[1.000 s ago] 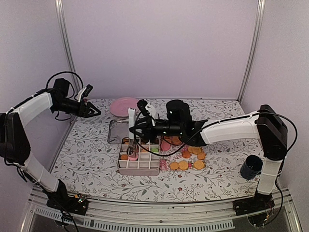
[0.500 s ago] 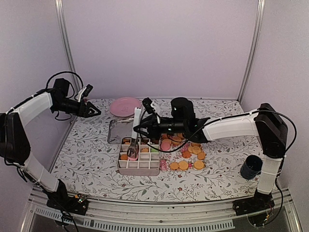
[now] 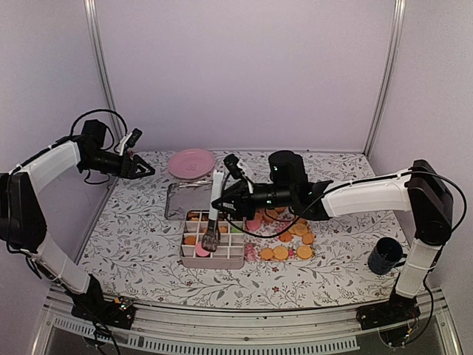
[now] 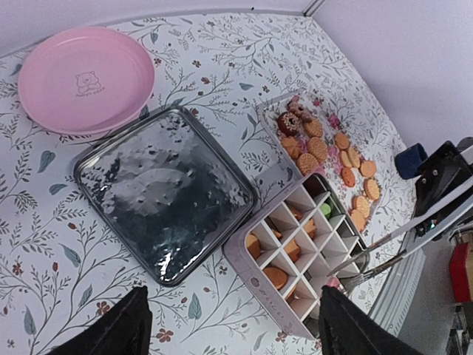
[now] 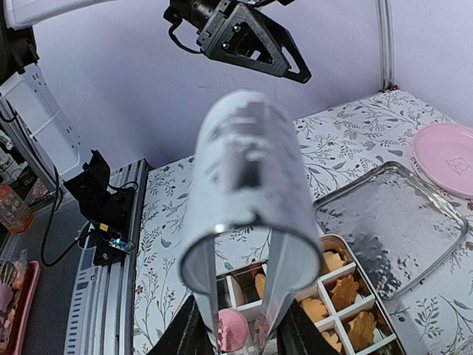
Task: Pack the cookies
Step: Adjust the fake cookies in the empty pocket of the box.
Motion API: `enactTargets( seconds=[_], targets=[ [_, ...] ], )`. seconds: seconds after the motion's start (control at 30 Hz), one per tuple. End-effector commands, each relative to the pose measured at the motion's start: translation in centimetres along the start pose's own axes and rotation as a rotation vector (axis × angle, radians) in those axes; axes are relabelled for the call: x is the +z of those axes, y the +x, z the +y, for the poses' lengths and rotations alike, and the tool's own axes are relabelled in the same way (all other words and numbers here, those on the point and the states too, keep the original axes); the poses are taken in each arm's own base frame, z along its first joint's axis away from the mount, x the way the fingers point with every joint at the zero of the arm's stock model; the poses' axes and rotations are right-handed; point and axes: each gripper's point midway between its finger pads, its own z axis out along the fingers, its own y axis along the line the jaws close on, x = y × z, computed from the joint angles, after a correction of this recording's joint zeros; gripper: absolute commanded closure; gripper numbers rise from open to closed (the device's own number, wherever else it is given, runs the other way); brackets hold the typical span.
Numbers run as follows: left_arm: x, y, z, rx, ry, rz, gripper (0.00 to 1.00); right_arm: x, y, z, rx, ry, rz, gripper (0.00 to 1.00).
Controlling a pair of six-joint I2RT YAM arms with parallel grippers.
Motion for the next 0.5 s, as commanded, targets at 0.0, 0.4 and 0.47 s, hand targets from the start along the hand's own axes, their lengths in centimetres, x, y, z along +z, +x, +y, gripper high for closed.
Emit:
enactTargets(
  seconds=[0.0,0.4,0.47],
  targets=[
    [-1.0,-1.3,-0.6,0.036,0.002,-0.049,0.22,-0.8,-3.5,-0.1,-0.066,0.067,-0.074,0.67],
    [-0.8,-1.3,-0.5,0.04,0.009,-0.047,0.22,0.2,-6.3,2.7,-0.232,0.105,-0.118,0.63],
    [-0.9,-1.4,-0.6,0.045,0.006,-0.05,0.22,0.6,-5.9,2.9,-0.23,0.079,-0.099,0.61]
  ],
)
